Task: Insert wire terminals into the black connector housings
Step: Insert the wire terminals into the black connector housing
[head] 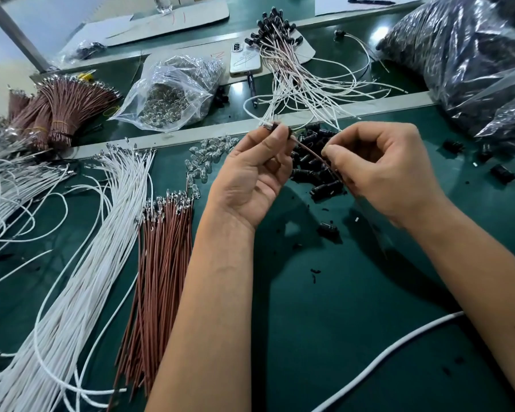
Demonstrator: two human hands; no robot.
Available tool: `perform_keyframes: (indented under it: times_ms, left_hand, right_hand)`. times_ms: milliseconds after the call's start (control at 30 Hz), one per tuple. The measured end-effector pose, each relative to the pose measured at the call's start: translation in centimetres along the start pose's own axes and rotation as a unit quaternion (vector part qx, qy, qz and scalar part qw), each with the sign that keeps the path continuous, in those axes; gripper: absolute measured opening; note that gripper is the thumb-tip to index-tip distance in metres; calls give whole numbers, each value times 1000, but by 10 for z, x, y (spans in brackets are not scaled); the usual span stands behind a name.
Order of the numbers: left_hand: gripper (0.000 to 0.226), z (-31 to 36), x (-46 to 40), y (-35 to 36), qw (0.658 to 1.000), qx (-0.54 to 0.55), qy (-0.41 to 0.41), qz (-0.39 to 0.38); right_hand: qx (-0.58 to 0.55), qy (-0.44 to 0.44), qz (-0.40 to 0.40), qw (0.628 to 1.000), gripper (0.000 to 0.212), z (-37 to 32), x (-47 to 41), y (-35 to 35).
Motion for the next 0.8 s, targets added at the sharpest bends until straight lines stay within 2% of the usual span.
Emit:
perform_keyframes:
  times_ms: [300,800]
  left_hand:
    - [14,-19,5,11,997,-60,-28,-29]
    - [10,-23,7,14,996,-73,-27,-39]
  right_hand:
    - [-11,-62,2,998,4,-14,3,3]
    - [-6,-66,9,998,5,-14,3,3]
Point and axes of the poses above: each hand's wrist, its own x-axis away from the middle knuckle, its own y-axis out of the palm, z = x × y, the point moved 9 cm from there along -x, towards the middle knuckle, and after that the axes turned 14 degrees about z, right-handed, at the moved point
